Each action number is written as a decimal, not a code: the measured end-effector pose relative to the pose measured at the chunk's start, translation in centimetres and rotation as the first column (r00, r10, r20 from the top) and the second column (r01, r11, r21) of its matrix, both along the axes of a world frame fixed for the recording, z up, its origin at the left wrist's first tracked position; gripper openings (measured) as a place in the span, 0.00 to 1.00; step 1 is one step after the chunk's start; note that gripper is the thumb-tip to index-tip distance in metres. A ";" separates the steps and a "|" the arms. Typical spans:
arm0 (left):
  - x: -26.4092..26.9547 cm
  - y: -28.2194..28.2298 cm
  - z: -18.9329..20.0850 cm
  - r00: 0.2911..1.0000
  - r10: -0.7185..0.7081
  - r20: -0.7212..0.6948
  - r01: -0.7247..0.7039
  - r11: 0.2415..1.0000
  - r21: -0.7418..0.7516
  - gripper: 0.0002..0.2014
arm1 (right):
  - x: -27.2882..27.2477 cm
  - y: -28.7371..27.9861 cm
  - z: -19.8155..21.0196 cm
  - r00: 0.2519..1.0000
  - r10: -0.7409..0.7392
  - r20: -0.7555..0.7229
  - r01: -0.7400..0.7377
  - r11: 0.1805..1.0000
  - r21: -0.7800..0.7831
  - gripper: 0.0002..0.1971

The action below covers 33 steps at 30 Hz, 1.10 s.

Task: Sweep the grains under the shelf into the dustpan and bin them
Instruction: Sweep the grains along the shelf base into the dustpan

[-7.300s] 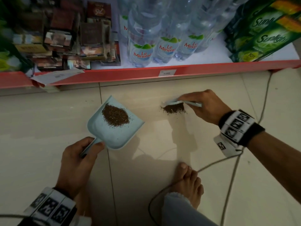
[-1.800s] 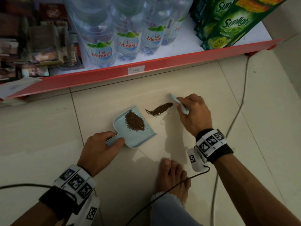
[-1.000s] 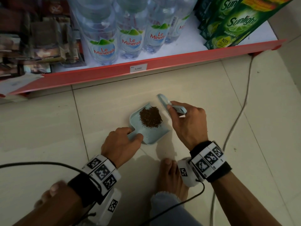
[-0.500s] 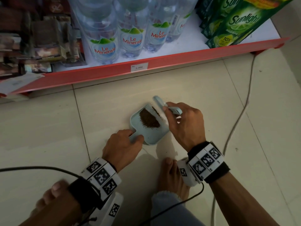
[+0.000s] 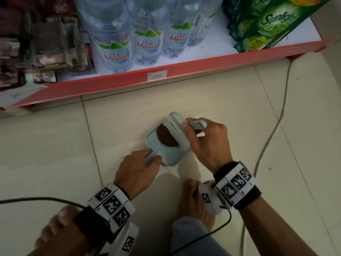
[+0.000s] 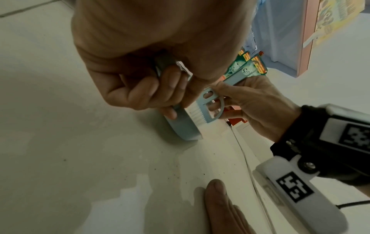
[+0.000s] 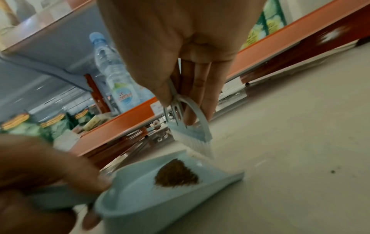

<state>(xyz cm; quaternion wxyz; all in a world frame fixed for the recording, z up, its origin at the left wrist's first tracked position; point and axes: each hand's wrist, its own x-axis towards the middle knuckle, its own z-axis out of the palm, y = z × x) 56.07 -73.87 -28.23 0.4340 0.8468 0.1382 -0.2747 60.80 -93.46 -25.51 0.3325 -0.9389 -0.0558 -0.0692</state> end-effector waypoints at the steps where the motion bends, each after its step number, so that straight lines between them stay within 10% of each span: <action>1: -0.1 0.0 -0.1 1.000 0.001 0.007 -0.001 1.000 -0.001 0.21 | 0.5 -0.6 0.1 0.999 -0.030 0.037 0.031 0.999 -0.026 0.09; 8: -0.3 -0.1 -0.6 0.999 0.006 0.032 -0.005 1.000 -0.009 0.20 | 2.9 -3.9 -0.8 0.989 -0.149 0.010 0.144 0.935 -0.323 0.12; 15: -0.3 0.0 -0.6 1.000 0.005 0.000 -0.005 1.000 -0.025 0.19 | -1.0 0.2 -1.0 0.987 0.132 -0.086 -0.138 0.988 -0.065 0.09; 20: -0.2 0.6 -0.9 0.998 0.024 0.051 -0.020 0.996 -0.082 0.19 | 0.8 -1.6 -0.2 0.996 -0.085 0.020 0.083 0.992 0.095 0.09; 25: -0.4 3.2 -0.7 0.994 0.037 0.105 -0.021 0.989 -0.149 0.20 | 7.2 -5.7 0.2 0.962 -0.251 0.109 0.267 0.946 -0.182 0.10; 33: -1.7 8.4 -0.5 0.983 0.109 0.147 -0.079 0.977 -0.200 0.21 | 8.3 0.2 -1.6 0.944 0.277 -0.180 -0.330 0.804 -0.494 0.14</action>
